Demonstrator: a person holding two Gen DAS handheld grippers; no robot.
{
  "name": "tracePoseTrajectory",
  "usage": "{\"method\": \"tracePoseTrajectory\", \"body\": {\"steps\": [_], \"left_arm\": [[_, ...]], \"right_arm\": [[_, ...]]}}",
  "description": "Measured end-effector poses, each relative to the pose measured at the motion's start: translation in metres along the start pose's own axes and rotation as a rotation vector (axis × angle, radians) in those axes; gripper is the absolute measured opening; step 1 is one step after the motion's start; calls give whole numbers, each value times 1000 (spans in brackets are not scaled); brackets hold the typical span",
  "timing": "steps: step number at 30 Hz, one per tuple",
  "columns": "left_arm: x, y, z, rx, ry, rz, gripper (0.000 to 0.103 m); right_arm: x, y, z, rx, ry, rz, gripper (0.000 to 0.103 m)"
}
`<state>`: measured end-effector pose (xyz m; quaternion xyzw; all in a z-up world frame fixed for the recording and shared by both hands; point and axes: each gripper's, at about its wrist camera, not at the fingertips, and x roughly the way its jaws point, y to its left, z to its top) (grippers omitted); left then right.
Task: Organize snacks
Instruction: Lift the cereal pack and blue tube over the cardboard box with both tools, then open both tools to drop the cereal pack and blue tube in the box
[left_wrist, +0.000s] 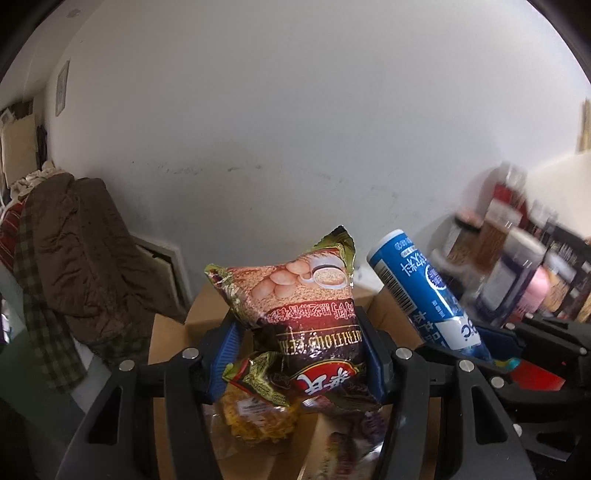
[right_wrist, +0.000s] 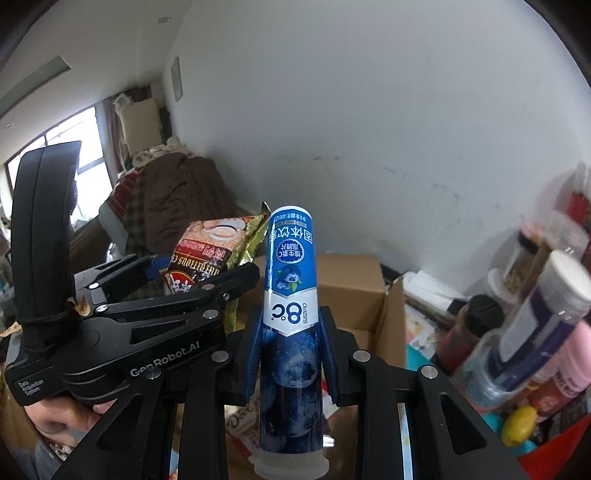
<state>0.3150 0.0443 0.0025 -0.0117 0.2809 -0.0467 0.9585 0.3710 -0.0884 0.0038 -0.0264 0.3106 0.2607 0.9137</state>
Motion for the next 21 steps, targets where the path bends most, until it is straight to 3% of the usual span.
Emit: {"method": "tracePoseTrajectory", "body": {"steps": [5,13,18,21], "left_arm": [[27,-3,-10,45,94,38,57],[69,3,-28,47,250,36,57],[87,15,-35,-5,352,-9,57],[96,23,-39,-29,406,32,57]], "right_arm": [[30,-9,-11,20,85,-3,28],[62,-25,-23,95,197,-23,28],[72,-24,-27,94,243,-27,28],[78,-20,-30,81,268,-28,28]]}}
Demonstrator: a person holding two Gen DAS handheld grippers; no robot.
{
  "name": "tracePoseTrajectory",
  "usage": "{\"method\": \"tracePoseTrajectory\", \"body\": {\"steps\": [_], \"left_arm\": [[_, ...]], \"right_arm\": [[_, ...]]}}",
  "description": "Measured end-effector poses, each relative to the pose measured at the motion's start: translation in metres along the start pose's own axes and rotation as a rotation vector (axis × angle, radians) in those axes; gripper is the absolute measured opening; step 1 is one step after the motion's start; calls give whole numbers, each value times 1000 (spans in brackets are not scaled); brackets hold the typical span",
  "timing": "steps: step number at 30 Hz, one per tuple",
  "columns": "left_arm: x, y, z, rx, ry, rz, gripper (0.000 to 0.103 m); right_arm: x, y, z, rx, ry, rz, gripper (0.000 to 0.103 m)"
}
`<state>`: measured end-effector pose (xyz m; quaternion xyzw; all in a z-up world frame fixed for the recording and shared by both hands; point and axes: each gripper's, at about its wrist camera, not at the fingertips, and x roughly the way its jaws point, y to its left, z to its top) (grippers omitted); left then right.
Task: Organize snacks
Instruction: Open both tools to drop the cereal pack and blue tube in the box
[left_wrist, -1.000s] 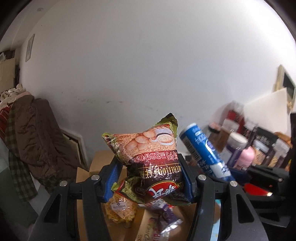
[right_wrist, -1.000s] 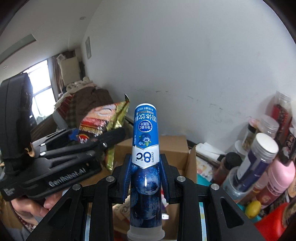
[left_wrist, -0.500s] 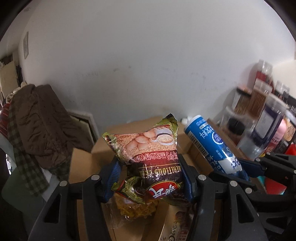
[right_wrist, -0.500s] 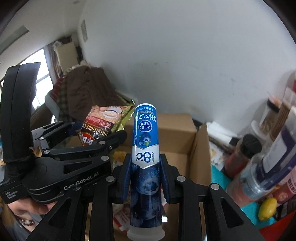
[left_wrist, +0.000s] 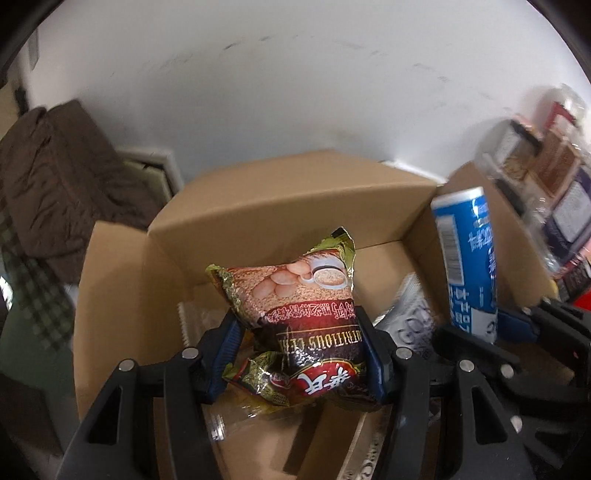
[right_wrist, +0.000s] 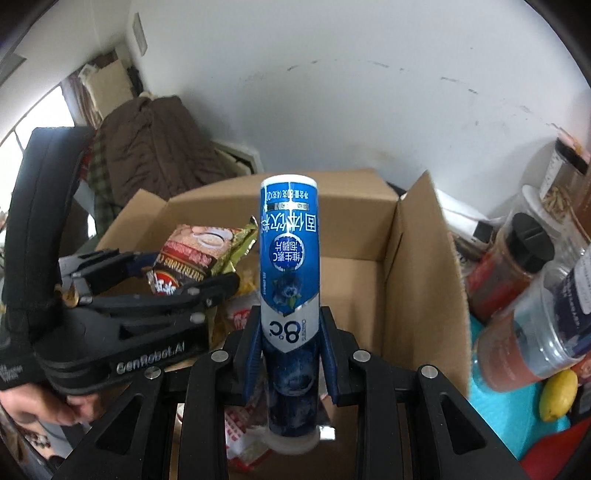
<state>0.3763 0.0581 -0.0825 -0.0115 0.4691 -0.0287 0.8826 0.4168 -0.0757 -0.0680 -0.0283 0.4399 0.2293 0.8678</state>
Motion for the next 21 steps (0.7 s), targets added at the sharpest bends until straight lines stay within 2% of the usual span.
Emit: {"method": "tracePoseTrajectory", "body": {"steps": [10,15,21], "left_arm": [[10,-5,-1,18,50,43,58],[9,-8,1,29,48,71,61],[-2,-10,1,38,22,93,61]], "right_arm": [[15,3,-1,-23,27,-60,29],[14,2,-1,-24,25,-77,31],[8,9,-2,-25,18,-60,38]]}}
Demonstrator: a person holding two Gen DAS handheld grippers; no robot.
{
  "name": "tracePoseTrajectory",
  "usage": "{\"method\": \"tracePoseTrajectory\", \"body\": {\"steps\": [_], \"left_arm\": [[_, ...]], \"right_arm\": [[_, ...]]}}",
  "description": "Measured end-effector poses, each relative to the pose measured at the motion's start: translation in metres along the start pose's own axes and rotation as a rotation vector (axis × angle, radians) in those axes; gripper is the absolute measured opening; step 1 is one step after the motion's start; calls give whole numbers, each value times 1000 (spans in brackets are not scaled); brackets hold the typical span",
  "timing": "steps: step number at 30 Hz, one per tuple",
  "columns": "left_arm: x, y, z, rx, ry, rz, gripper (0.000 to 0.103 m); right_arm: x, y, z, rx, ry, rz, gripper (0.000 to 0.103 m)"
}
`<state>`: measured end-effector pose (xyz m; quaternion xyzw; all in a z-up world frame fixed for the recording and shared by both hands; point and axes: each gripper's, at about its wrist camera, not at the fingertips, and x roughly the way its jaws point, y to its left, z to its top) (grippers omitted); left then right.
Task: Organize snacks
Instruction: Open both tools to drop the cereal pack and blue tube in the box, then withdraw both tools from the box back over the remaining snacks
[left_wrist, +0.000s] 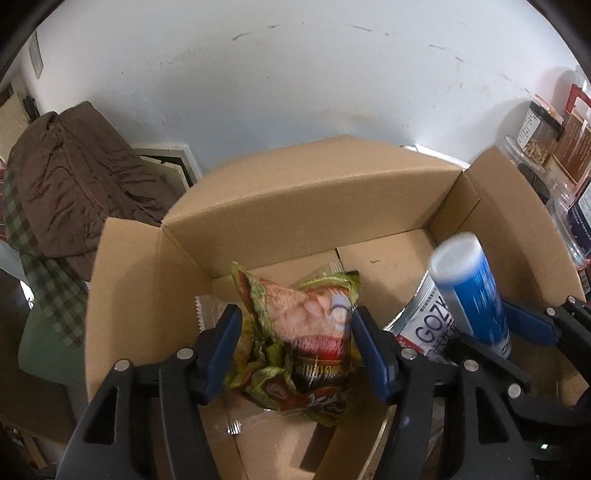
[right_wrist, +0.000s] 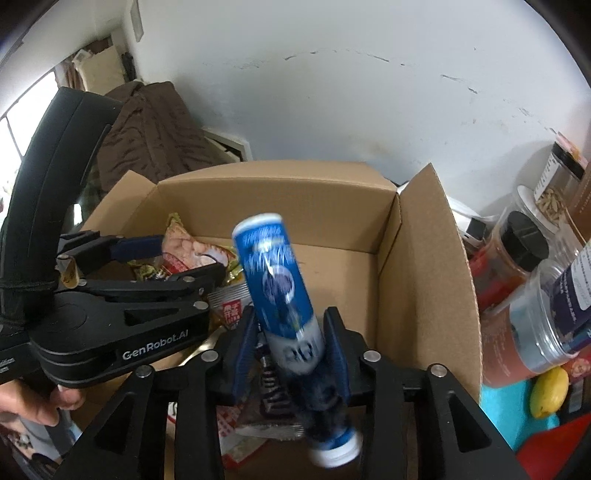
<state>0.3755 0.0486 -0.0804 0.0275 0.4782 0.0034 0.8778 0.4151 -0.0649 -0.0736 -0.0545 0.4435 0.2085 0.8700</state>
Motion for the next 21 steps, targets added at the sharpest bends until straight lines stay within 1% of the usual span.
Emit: {"method": "tracePoseTrajectory", "body": {"steps": [4,6,11,18,21], "left_arm": [[-16,-2,1,-1,-47,7,64],[-23,-3,0,0,-68,13,75],[-41,-3,2,-1,-123,21,75],[-72,-2,0,2,-195,8,75],[-87,-5,-5,2,-224,27,75]], "right_arm": [[-11,-1,-1,-3,-21,3,41],[-17,-3,-2,0,-34,3,43],[-32,-6,-2,2,-69,-4,49],[-59,-4,-2,-7,-135,-14,49],[-78,-1,-7,-29,-170,-29,49]]}}
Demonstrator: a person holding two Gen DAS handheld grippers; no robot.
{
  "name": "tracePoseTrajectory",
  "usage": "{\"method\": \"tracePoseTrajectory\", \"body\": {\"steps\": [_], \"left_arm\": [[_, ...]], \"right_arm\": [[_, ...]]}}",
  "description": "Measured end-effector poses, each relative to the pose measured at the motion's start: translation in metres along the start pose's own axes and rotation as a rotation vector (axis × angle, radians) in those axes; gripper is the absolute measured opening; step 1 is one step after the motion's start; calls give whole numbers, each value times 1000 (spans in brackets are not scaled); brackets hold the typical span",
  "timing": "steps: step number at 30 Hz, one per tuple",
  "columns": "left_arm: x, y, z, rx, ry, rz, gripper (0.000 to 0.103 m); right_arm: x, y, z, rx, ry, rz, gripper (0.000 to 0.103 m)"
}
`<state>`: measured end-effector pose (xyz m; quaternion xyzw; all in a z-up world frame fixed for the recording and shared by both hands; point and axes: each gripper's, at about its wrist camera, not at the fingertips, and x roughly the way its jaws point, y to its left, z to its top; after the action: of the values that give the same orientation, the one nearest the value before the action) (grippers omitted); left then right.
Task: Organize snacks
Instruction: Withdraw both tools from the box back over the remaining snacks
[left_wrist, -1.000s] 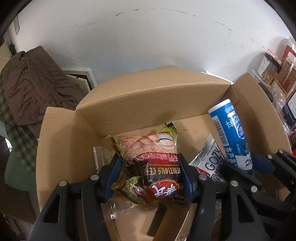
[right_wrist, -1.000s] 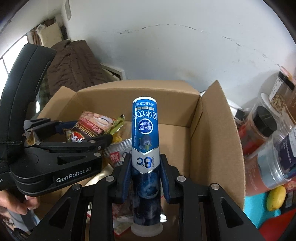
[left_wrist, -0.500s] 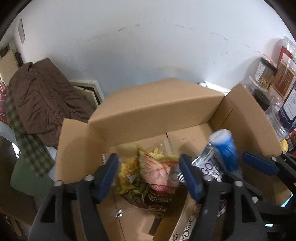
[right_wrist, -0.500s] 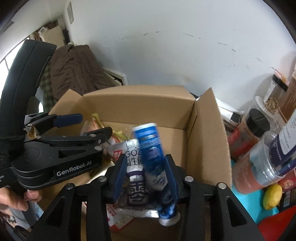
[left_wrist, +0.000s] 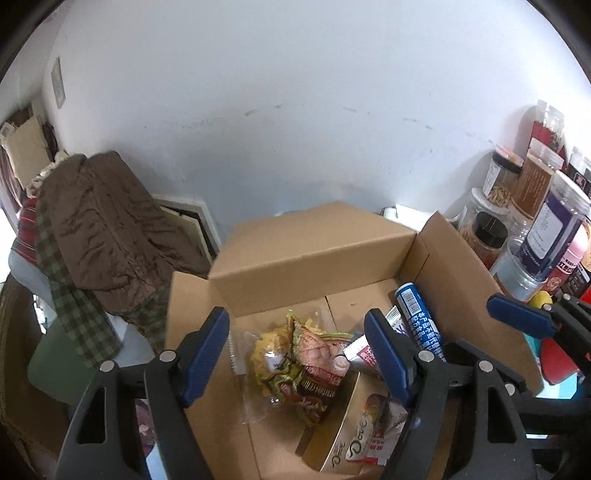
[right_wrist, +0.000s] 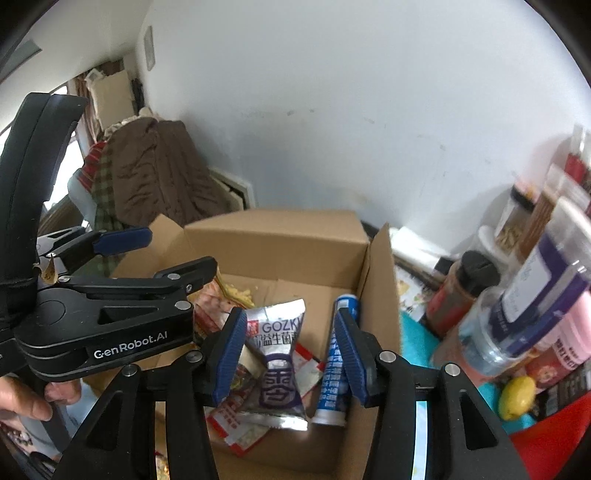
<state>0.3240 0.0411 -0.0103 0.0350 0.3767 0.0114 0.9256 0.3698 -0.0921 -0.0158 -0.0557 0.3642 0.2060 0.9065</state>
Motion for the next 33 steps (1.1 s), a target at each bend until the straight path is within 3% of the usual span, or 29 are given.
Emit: {"method": "tracePoseTrajectory", "body": {"steps": [8,21,33], "left_arm": [[-43,-5,-3,13,-76,32,76],[-120,-10,-14,14,-176,-42,76],[-202,-14,-47,41,-256,-100,76]], "right_arm": [[-37,16,5,-42,-94,-14,49],[-115,36,0,-79,-187,-56,50],[-194,60,-29,-61,-252,-81,54]]}}
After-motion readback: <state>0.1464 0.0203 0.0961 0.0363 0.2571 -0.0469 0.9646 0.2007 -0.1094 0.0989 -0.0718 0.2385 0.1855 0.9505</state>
